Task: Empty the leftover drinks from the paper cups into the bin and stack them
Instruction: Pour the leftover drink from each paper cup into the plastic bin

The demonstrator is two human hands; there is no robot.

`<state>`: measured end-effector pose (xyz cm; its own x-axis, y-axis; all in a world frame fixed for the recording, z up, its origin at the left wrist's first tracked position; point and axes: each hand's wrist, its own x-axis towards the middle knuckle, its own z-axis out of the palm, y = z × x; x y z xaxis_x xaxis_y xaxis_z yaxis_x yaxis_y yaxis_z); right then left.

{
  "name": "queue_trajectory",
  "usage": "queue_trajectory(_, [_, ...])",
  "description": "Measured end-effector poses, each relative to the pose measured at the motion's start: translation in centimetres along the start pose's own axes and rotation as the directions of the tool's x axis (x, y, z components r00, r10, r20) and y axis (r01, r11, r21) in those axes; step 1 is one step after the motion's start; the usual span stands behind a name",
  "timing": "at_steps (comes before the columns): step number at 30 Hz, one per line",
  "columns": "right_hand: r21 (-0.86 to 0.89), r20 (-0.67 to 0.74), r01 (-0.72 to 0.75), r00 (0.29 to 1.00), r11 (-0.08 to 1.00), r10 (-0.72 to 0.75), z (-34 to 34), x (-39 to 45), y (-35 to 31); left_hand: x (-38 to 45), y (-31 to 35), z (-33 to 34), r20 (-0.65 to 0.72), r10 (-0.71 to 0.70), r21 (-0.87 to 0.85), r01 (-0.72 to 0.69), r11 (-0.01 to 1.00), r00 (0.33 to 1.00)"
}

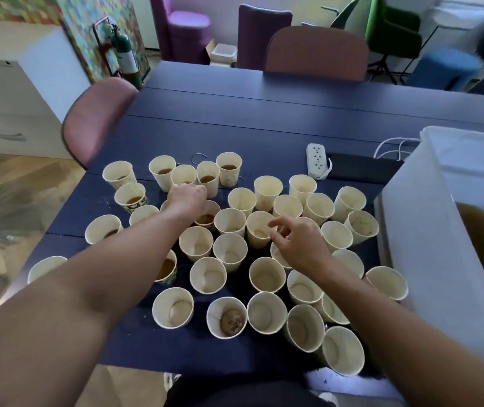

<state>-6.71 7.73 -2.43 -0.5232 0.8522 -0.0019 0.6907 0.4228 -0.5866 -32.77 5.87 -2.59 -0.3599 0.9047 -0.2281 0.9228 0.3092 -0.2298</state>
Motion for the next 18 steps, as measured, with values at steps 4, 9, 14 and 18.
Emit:
queue_trajectory(4, [0.011,0.001,-0.002,1.0,1.0,0.002,-0.2,-0.1,0.1,0.0,-0.3,-0.3,-0.011,-0.049,-0.044,0.049,0.998,0.999])
queue_trajectory(9, [0.014,0.002,-0.023,1.0,1.0,0.023,-0.6,-0.1,-0.4,-0.2,-0.3,-1.9,-0.048,-0.089,-0.112,0.084,0.99,0.995])
queue_trajectory(14, [0.024,0.009,-0.024,1.0,0.999,0.024,-1.0,0.1,-1.0,-0.2,-0.4,-4.6,-0.152,-0.121,-0.123,0.102,0.987,0.981])
queue_trajectory(18, [0.052,-0.005,-0.023,1.0,0.998,0.023,-1.4,0.2,-1.5,-0.2,-0.4,-7.6,-0.239,-0.119,-0.146,0.086,0.986,0.964])
